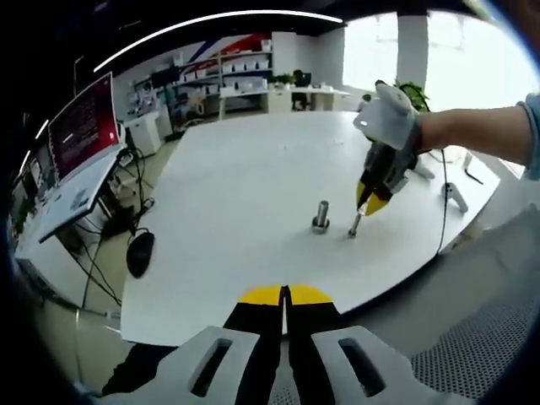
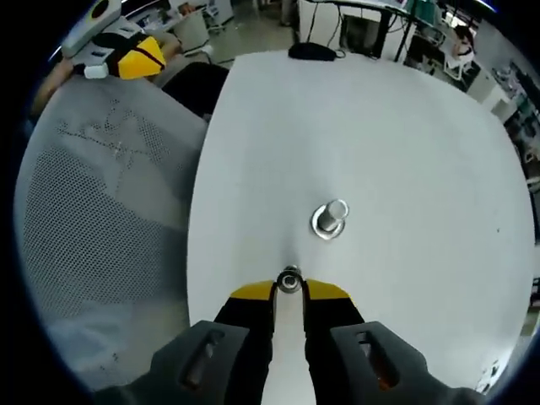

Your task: Place the washer onto the threaded stud by aligning its center hole with the stud, sliding it down to the base, and recovering from edge contact or off-axis alignment until the washer reaches the visible bottom stop.

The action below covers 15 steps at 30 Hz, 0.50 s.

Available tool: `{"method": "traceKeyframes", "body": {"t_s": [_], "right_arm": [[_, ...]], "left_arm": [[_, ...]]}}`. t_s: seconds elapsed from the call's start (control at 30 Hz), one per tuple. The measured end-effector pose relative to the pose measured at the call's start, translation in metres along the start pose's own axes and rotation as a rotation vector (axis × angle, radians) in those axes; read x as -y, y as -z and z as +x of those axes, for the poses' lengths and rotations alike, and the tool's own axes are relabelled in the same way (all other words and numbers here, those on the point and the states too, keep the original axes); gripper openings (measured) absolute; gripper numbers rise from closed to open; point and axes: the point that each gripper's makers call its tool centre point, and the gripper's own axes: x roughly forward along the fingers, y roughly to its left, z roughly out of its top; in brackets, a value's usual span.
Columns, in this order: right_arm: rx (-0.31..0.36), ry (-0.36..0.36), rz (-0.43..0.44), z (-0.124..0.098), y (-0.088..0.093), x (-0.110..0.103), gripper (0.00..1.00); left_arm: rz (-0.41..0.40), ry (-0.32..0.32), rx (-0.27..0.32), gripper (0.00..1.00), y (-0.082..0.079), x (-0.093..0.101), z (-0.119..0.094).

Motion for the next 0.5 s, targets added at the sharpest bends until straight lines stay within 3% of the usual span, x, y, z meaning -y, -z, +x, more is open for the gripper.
{"method": "traceKeyframes", "body": {"t_s": [0.5], "right_arm": [[-0.018,-0.015,0.007,0.0034,0.0063,-0.0018,0.14]], "left_arm": [[0.012,-0.016,0.054,0.0,-0.0088,-0.0028,-0.0025]]}}
